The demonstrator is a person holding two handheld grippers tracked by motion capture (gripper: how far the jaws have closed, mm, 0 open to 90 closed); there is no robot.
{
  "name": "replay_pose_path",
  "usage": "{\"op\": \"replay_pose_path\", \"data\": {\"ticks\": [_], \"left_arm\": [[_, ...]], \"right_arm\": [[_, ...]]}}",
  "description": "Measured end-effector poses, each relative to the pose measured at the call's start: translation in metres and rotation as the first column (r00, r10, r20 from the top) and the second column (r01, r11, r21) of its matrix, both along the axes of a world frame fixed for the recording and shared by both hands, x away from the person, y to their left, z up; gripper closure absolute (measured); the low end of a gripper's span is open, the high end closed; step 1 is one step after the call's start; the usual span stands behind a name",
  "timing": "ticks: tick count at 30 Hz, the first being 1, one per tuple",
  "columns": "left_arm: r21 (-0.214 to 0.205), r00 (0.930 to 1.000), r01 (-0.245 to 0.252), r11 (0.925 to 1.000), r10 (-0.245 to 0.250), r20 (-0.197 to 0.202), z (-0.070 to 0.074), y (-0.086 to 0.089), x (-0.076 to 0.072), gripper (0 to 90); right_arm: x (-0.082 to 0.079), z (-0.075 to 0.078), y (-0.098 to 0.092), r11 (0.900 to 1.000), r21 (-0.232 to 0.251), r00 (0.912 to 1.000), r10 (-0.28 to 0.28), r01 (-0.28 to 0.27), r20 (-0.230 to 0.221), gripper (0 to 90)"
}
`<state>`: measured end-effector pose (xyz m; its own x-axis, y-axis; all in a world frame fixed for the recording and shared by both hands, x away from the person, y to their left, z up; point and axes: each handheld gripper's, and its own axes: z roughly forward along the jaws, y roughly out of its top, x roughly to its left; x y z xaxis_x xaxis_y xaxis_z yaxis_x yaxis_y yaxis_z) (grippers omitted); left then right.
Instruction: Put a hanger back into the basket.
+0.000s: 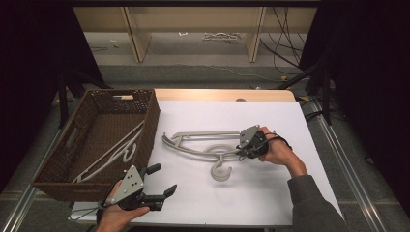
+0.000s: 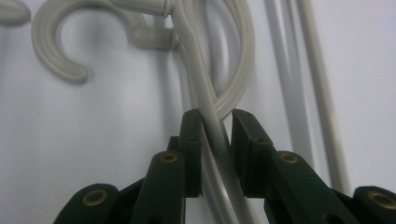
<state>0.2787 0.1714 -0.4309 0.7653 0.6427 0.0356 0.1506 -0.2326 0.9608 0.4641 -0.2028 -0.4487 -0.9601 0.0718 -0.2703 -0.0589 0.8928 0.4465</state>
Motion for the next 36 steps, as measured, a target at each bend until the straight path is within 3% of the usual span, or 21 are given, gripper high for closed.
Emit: {"op": "replay_pose_path", "data": {"ticks": [7, 16, 19, 27, 29, 33, 34, 36], "left_arm": [[0.004, 1.0000, -0.003, 1.0000, 0.003, 0.009, 0.000, 0.000, 0.000, 20.5], [0.014, 0.9999, -0.006, 0.9999, 0.006, 0.015, 0.000, 0.000, 0.000, 20.8], [0.019, 0.9999, -0.002, 0.9998, 0.002, 0.014, 0.000, 0.000, 0.000, 20.9], [0.039, 0.9994, -0.013, 0.9991, 0.012, 0.033, 0.000, -0.001, 0.001, 21.1], [0.047, 0.9990, -0.015, 0.9988, 0.013, 0.042, 0.001, -0.002, 0.002, 21.2], [0.043, 0.9989, -0.015, 0.9989, 0.013, 0.045, 0.001, -0.004, 0.005, 21.5], [0.052, 0.9988, -0.020, 0.9984, 0.018, 0.046, 0.001, -0.004, 0.005, 21.5], [0.055, 0.9988, -0.021, 0.9983, 0.018, 0.045, 0.001, -0.004, 0.006, 21.6]], "right_arm": [[-0.008, 0.013, -0.002, 0.9991, 0.025, 0.9982, 0.034, -0.035, 0.050, 76.9], [-0.016, 0.033, -0.005, 0.9901, 0.117, 0.9920, 0.065, -0.077, 0.109, 80.7], [-0.019, 0.038, -0.004, 0.9910, 0.101, 0.9885, 0.075, -0.088, 0.131, 80.8], [-0.025, 0.046, -0.002, 0.9877, 0.112, 0.9836, 0.090, -0.108, 0.156, 80.9], [-0.027, 0.048, -0.003, 0.9866, 0.119, 0.9852, 0.095, -0.112, 0.143, 80.9], [-0.031, 0.053, -0.003, 0.9835, 0.121, 0.9788, 0.113, -0.134, 0.171, 80.9], [-0.032, 0.053, -0.003, 0.9828, 0.129, 0.9826, 0.113, -0.132, 0.148, 80.9], [-0.033, 0.055, -0.003, 0.9827, 0.129, 0.9800, 0.111, -0.133, 0.165, 80.9]]}}
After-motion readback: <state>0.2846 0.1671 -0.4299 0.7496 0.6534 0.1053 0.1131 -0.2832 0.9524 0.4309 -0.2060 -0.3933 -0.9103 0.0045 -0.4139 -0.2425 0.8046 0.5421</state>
